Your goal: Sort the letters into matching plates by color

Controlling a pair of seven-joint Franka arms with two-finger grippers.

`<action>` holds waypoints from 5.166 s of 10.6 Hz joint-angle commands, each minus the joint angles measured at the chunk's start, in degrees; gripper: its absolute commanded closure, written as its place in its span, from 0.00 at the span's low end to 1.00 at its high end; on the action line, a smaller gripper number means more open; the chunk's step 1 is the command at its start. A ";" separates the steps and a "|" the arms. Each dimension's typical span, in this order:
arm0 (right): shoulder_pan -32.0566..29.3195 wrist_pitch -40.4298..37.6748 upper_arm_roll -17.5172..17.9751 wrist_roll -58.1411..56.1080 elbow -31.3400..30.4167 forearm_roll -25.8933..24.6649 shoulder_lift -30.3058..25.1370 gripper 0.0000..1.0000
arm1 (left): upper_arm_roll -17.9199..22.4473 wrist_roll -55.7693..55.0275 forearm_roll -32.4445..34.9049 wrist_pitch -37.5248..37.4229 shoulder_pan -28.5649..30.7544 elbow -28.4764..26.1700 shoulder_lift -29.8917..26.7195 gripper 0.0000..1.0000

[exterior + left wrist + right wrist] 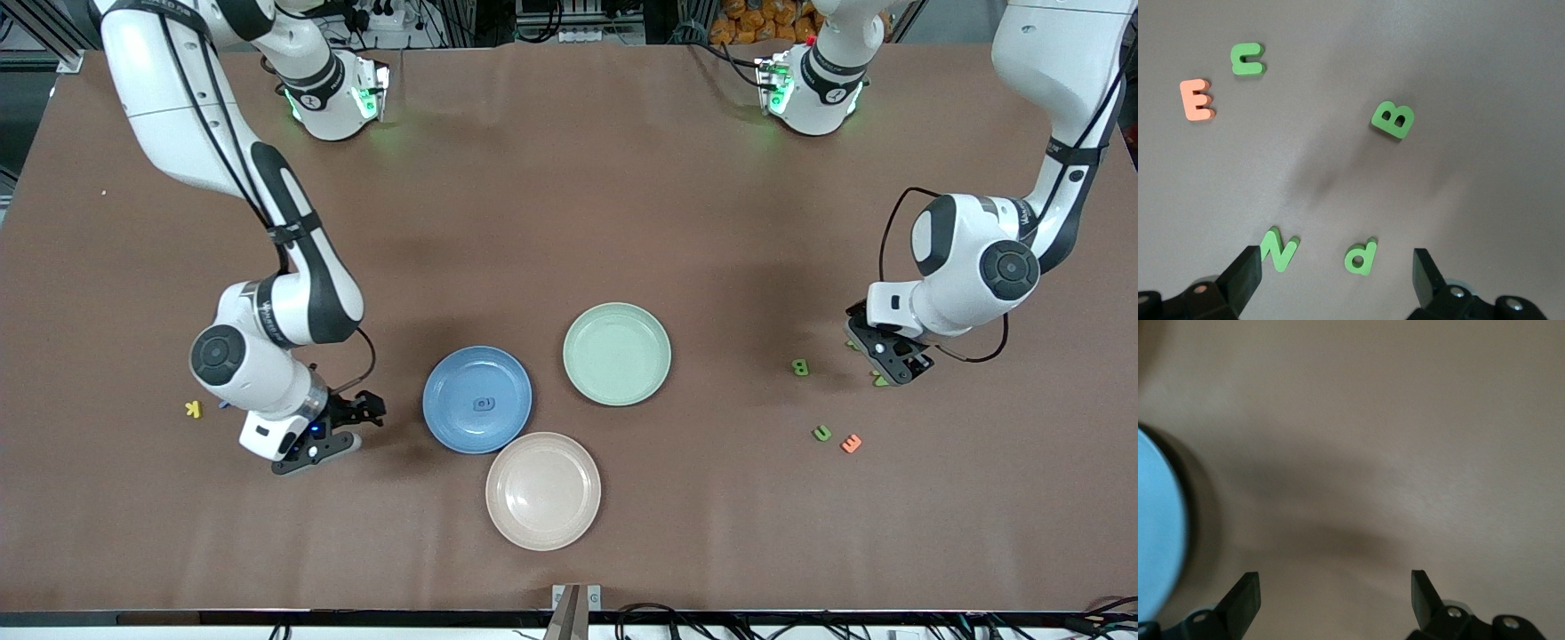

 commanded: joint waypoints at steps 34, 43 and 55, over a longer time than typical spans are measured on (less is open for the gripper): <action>-9.95 10.38 -1.22 -28.52 -29.76 0.09 -10.92 0.65 | 0.17 -6.03 17.17 -2.49 1.65 2.39 1.68 0.00; -8.99 9.41 -0.95 -23.80 -27.74 0.79 -11.80 0.83 | -2.20 11.05 6.62 -2.31 1.56 2.39 3.34 0.00; 11.22 2.82 1.51 22.51 -9.12 1.15 -4.87 0.83 | -1.76 13.33 8.81 14.74 5.16 -7.63 3.69 0.00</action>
